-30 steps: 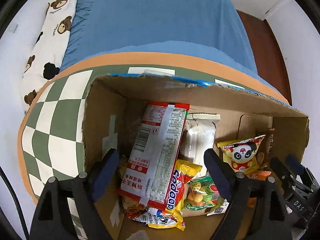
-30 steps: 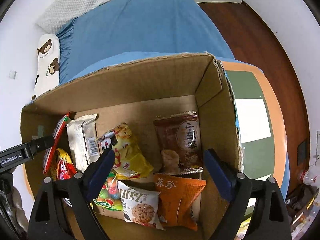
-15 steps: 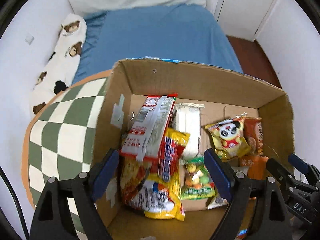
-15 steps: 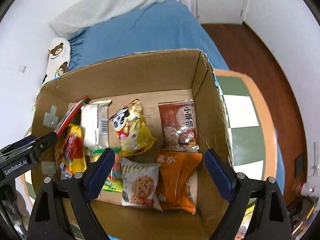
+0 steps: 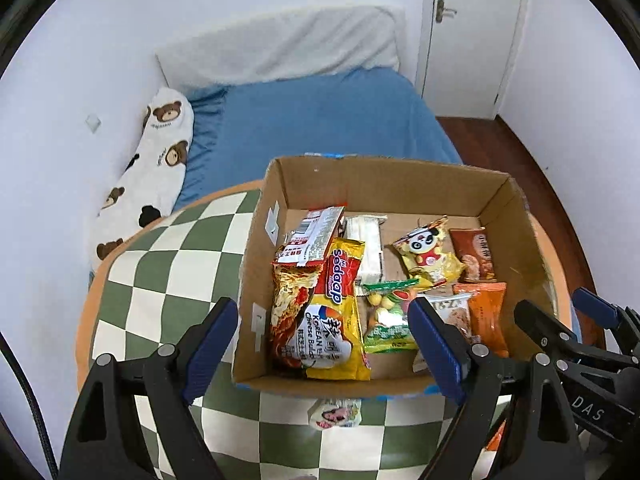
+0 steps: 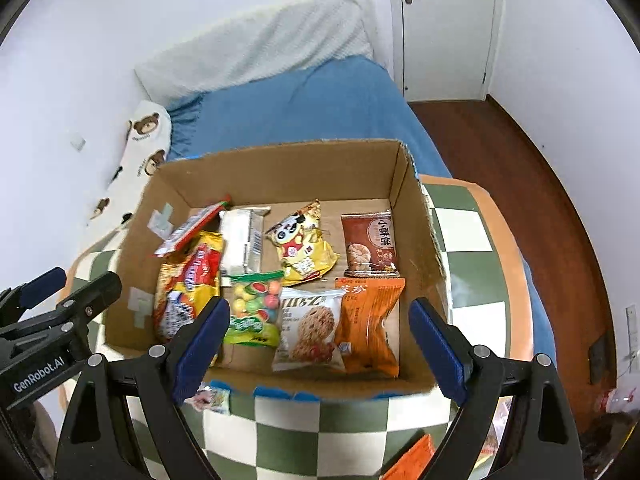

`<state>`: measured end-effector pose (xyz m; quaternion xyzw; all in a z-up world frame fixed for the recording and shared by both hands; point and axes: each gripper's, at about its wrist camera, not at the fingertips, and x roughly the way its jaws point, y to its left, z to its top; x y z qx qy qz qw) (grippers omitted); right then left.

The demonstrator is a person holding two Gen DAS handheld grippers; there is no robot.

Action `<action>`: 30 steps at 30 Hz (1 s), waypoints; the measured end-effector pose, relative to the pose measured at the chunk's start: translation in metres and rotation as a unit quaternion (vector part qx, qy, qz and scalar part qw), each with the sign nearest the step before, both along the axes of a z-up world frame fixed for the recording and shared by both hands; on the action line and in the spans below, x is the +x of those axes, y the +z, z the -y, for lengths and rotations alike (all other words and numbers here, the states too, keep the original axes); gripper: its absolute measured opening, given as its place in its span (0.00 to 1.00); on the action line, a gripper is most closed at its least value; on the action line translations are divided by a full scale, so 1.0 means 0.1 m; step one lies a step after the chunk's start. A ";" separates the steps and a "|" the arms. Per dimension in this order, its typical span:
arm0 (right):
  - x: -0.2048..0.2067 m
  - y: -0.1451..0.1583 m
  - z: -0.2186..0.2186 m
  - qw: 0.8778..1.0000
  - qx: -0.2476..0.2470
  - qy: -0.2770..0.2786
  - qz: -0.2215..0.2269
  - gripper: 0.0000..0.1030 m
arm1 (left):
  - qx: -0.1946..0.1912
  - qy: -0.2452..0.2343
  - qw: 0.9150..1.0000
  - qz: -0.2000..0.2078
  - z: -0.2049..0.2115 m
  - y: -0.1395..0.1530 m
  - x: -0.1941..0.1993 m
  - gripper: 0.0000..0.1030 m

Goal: Organize snacks
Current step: 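Grasp the small white pouch with the left tool while the right tool grasps the orange chip bag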

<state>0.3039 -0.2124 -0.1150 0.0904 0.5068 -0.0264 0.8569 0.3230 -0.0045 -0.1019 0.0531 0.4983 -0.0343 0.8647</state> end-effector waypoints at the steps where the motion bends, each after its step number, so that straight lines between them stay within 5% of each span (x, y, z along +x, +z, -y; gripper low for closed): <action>1: -0.06 0.06 -0.01 1.000 0.000 0.000 0.006 0.90 | -0.001 0.000 1.000 0.007 0.00 0.03 -0.05 0.84; 8: -0.48 0.35 -0.04 0.999 0.005 -0.004 0.038 0.90 | -0.015 0.004 0.999 0.033 -0.04 0.25 -0.42 0.84; 13: -0.79 0.25 0.09 0.999 0.028 -0.027 0.019 0.90 | -0.017 0.012 1.000 0.022 -0.11 0.14 -0.71 0.84; 20: -1.23 -0.49 0.74 0.989 0.071 -0.108 -0.078 0.90 | 0.011 0.026 0.998 -0.062 -0.17 -0.63 -0.90 0.84; 25: -1.47 -1.19 1.08 0.967 0.119 -0.152 -0.167 0.90 | 0.020 0.033 0.992 -0.123 -0.17 -1.14 -0.99 0.84; 30: -1.65 -1.76 1.25 0.945 0.154 -0.203 -0.207 0.90 | 0.037 0.041 0.986 -0.159 -0.20 -1.45 -1.03 0.84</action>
